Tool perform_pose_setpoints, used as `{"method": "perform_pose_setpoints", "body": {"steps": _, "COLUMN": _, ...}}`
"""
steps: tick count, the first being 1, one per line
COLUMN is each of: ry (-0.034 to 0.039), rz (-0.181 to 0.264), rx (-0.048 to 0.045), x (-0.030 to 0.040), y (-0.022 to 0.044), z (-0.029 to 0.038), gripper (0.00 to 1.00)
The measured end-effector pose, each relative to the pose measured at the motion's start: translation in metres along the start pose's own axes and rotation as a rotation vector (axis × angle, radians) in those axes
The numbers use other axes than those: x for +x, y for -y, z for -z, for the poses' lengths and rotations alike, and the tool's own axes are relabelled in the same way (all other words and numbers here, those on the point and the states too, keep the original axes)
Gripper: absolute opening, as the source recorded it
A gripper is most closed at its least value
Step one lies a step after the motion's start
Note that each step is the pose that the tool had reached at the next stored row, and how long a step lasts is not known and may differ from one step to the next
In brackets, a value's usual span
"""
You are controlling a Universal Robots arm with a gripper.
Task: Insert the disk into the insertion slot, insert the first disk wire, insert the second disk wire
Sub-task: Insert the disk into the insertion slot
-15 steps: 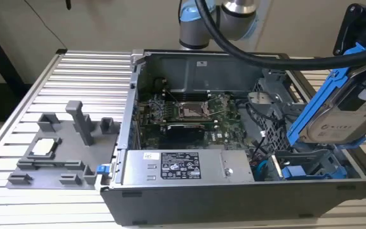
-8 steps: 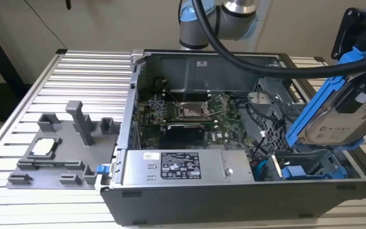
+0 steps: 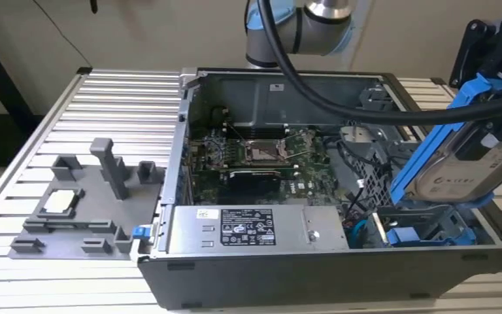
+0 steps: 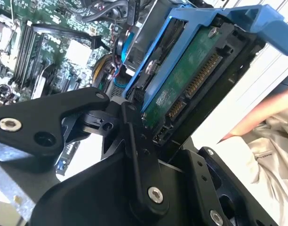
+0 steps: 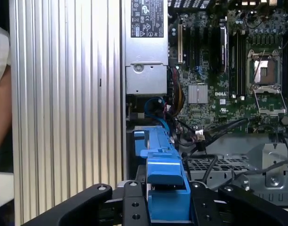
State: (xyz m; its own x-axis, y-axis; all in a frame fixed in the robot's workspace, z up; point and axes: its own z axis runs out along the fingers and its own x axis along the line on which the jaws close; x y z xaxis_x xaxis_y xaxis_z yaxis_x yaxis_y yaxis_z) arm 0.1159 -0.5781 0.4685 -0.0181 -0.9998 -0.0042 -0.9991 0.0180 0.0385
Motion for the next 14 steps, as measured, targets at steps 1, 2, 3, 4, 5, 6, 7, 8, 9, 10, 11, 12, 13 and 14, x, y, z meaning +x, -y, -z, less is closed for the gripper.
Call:
{"method": "perform_pose_setpoints", "body": {"steps": 1, "ry": 0.0017, "rz": 0.000, "rx": 0.0000, "x": 0.0000, "y": 0.0000, "z": -0.0009, "gripper": 0.33}}
{"method": "perform_pose_setpoints", "body": {"steps": 2, "ry": 0.0035, "rz": 0.000, "rx": 0.0000, "x": 0.0000, "y": 0.0001, "z": -0.0018, "gripper": 0.33}}
{"method": "perform_pose_setpoints", "body": {"steps": 3, "ry": 0.0049, "rz": 0.000, "rx": 0.0005, "x": 0.0000, "y": 0.0001, "z": -0.0029, "gripper": 0.33}}
{"method": "perform_pose_setpoints", "body": {"steps": 4, "ry": 0.0064, "rz": 0.000, "rx": 0.0013, "x": 0.0000, "y": 0.0002, "z": -0.0043, "gripper": 0.33}}
{"method": "perform_pose_setpoints", "body": {"steps": 5, "ry": 0.0077, "rz": 0.000, "rx": 0.0021, "x": 0.0000, "y": 0.0002, "z": -0.0055, "gripper": 0.33}}
{"method": "perform_pose_setpoints", "body": {"steps": 6, "ry": 0.0093, "rz": 0.000, "rx": 0.0031, "x": 0.0000, "y": 0.0003, "z": -0.0069, "gripper": 0.33}}
{"method": "perform_pose_setpoints", "body": {"steps": 7, "ry": 0.0112, "rz": 0.000, "rx": 0.0039, "x": 0.0000, "y": 0.0003, "z": -0.0082, "gripper": 0.33}}
{"method": "perform_pose_setpoints", "body": {"steps": 8, "ry": 0.0134, "rz": 0.001, "rx": 0.0045, "x": 0.0000, "y": 0.0004, "z": -0.0096, "gripper": 0.33}}
{"method": "perform_pose_setpoints", "body": {"steps": 9, "ry": 0.0156, "rz": 0.001, "rx": 0.0051, "x": 0.0001, "y": 0.0005, "z": -0.0110, "gripper": 0.33}}
{"method": "perform_pose_setpoints", "body": {"steps": 10, "ry": 0.0181, "rz": 0.001, "rx": 0.0055, "x": 0.0000, "y": 0.0005, "z": -0.0124, "gripper": 0.33}}
{"method": "perform_pose_setpoints", "body": {"steps": 11, "ry": 0.0203, "rz": 0.001, "rx": 0.0059, "x": 0.0000, "y": 0.0005, "z": -0.0137, "gripper": 0.33}}
{"method": "perform_pose_setpoints", "body": {"steps": 12, "ry": 0.0227, "rz": 0.001, "rx": 0.0062, "x": 0.0000, "y": 0.0006, "z": -0.0151, "gripper": 0.33}}
{"method": "perform_pose_setpoints", "body": {"steps": 13, "ry": 0.0248, "rz": 0.001, "rx": 0.0064, "x": 0.0000, "y": 0.0006, "z": -0.0162, "gripper": 0.33}}
{"method": "perform_pose_setpoints", "body": {"steps": 14, "ry": 0.0271, "rz": 0.001, "rx": 0.0066, "x": 0.0001, "y": 0.0007, "z": -0.0175, "gripper": 0.33}}
